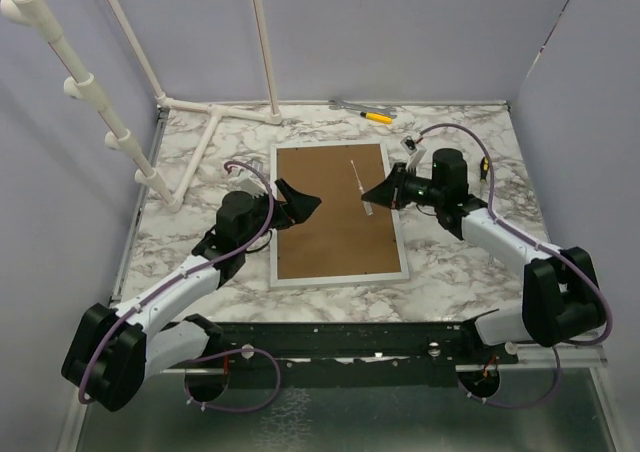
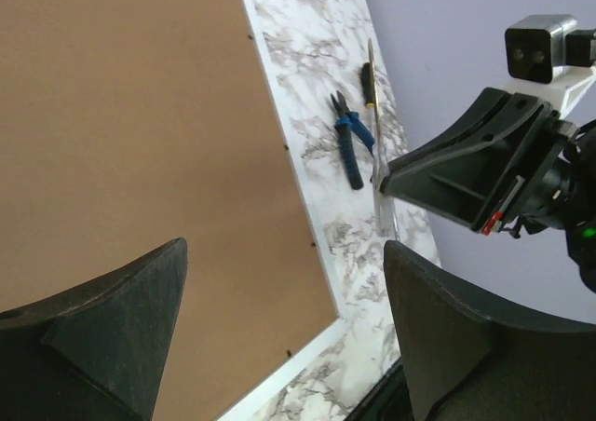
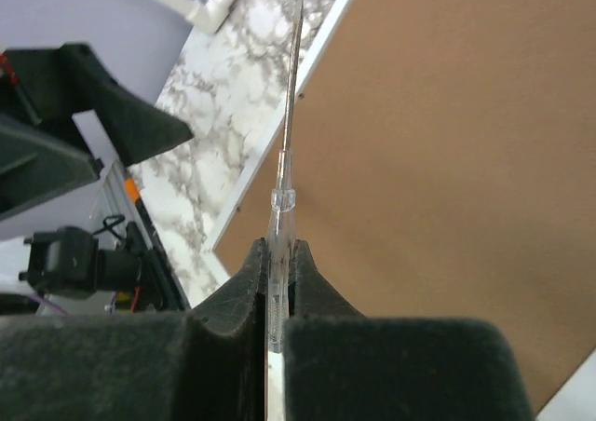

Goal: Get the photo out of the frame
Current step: Pick up the screwdriver from the center of the board.

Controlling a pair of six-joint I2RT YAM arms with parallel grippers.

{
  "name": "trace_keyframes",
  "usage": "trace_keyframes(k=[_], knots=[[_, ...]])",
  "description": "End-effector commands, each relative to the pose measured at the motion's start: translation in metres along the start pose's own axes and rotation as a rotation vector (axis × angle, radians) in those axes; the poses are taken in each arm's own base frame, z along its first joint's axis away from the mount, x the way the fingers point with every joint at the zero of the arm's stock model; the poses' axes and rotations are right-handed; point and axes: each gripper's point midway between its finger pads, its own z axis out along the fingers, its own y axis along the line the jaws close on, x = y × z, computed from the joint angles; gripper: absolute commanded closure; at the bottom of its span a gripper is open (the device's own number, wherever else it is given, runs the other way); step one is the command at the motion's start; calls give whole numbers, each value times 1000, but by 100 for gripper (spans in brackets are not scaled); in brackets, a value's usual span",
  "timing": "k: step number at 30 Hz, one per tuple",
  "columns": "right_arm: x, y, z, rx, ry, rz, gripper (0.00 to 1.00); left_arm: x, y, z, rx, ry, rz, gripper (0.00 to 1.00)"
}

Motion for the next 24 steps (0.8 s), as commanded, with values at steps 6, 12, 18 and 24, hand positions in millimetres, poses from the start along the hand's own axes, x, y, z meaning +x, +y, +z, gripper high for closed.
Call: trace_keyframes(k=[6,12,18,24], knots=[[19,51,-4,-160,28,-173,99,12,-58,12,216,80,-65,25],[26,68,-3,-227,49,-210,100,18,-65,20,242,106,-97,37],[32,77,-3,-261,71,-229,99,15,-75,19,289,96,-110,42],[38,87,-3,-308,93,-249,99,10,-79,19,303,81,-105,48]])
